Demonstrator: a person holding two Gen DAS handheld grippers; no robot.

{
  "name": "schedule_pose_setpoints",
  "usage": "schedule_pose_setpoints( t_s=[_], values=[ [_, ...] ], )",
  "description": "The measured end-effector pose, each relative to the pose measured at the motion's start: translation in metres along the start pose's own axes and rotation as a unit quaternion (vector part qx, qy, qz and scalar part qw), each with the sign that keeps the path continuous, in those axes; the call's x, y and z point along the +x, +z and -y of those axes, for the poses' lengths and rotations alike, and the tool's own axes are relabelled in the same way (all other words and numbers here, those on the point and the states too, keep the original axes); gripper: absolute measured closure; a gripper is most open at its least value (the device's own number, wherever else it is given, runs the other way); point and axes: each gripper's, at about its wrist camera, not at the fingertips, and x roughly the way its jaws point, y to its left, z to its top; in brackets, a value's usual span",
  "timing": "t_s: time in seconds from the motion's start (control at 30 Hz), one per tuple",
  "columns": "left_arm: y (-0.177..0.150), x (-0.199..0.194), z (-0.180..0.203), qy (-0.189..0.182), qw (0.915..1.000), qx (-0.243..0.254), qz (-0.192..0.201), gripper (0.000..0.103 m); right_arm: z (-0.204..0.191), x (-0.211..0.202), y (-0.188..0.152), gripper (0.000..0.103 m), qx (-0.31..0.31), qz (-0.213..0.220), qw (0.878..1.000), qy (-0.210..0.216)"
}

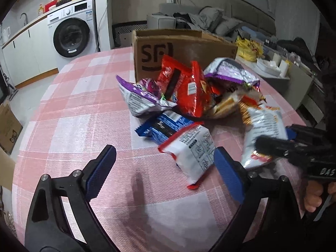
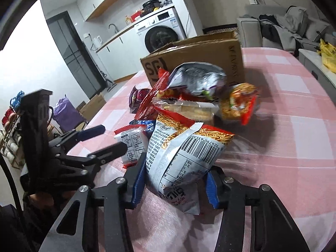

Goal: Organize snacks
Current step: 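Grasp the white noodle-snack bag with the right gripper while the left gripper grasps the white biscuit bag, then lift both bags and carry them over the open cardboard box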

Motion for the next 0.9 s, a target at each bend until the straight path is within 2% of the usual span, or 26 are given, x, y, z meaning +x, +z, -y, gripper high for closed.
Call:
schedule_pose_setpoints(
  t_s=[0.1, 0.17, 0.37, 0.5, 0.63, 0.9],
  values=[
    [0.001, 0.007, 0.008, -0.005, 0.9999, 0.007, -0.014, 0.015, 0.005, -0.007, -0.002, 0.054, 0.004, 0.009, 1.000, -0.005],
    [0.002, 0.014, 0.015, 0.006, 0.9996, 0.012, -0.024, 0.015, 0.007, -0.011, -0.002, 0.054, 0.005, 0.013, 1.000, -0.007],
    [0.002, 0.031, 0.025, 0.000, 0.9990, 0.007, -0.043, 0.028, 0.015, -0.015, -0.004, 0.054, 0.013, 0.016, 1.000, -0.013],
    [0.002, 0.032, 0.031, -0.013, 0.9990, 0.009, -0.041, 0.053, 0.017, -0.017, -0.005, 0.054, 0.014, 0.016, 1.000, -0.010],
    [-0.002, 0.027, 0.037, -0.016, 0.9992, 0.019, -0.031, 0.059, 0.018, -0.018, -0.006, 0.054, 0.014, 0.016, 1.000, -0.010],
    [-0.004, 0.003, 0.032, -0.036, 0.9992, 0.016, -0.002, 0.064, 0.015, -0.021, -0.005, 0.054, 0.009, 0.024, 1.000, -0.009]
  ],
)
